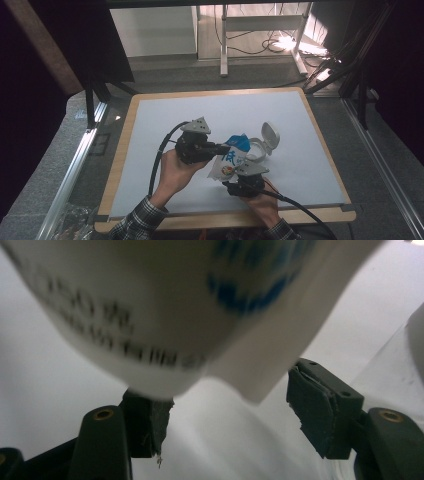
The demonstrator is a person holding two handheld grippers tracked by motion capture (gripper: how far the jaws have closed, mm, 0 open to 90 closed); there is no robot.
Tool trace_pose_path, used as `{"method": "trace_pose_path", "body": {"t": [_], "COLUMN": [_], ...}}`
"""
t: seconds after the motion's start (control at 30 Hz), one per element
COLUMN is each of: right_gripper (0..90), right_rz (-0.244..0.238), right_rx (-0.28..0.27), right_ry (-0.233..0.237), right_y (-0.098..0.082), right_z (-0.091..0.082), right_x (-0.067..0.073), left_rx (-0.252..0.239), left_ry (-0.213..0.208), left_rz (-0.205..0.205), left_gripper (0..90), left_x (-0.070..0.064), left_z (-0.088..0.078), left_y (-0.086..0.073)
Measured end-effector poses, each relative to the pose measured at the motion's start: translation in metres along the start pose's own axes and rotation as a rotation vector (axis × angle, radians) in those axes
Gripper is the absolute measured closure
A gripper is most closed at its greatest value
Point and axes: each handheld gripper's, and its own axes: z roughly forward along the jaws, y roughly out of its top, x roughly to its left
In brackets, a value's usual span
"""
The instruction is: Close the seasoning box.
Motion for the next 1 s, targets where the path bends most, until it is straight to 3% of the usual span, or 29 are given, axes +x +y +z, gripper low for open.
{"method": "trace_pose_path", "body": {"t": [0.3,0.37,0.43,0.63,0.67,1.0], "right_gripper": [41.2,43.2,45.7,52.1,52.1,52.4], "right_rz": [0.018,0.001,-0.019,-0.043,-0.042,-0.001], "right_rx": [-0.046,-0.059,-0.064,-0.069,-0.070,-0.041], "right_ry": [0.005,0.025,-0.008,0.006,-0.007,0.046], "right_y": [0.007,0.008,0.008,0.008,0.008,0.008], "right_z": [-0.003,-0.004,-0.003,-0.004,-0.004,-0.003], "right_x": [0.003,0.002,0.005,0.009,0.010,0.006], "left_rx": [0.000,0.000,0.002,0.015,0.016,0.030], "left_ry": [0.005,0.003,0.011,0.025,0.025,0.033], "left_rz": [-0.024,-0.030,-0.030,-0.027,-0.031,-0.031], "left_gripper": [89.9,89.8,89.8,89.6,89.5,89.3], "left_x": [0.005,0.005,0.006,0.008,0.008,0.013], "left_z": [0.003,0.004,0.005,0.010,0.012,0.023], "left_y": [0.001,0.001,0.002,0.005,0.006,0.010]}}
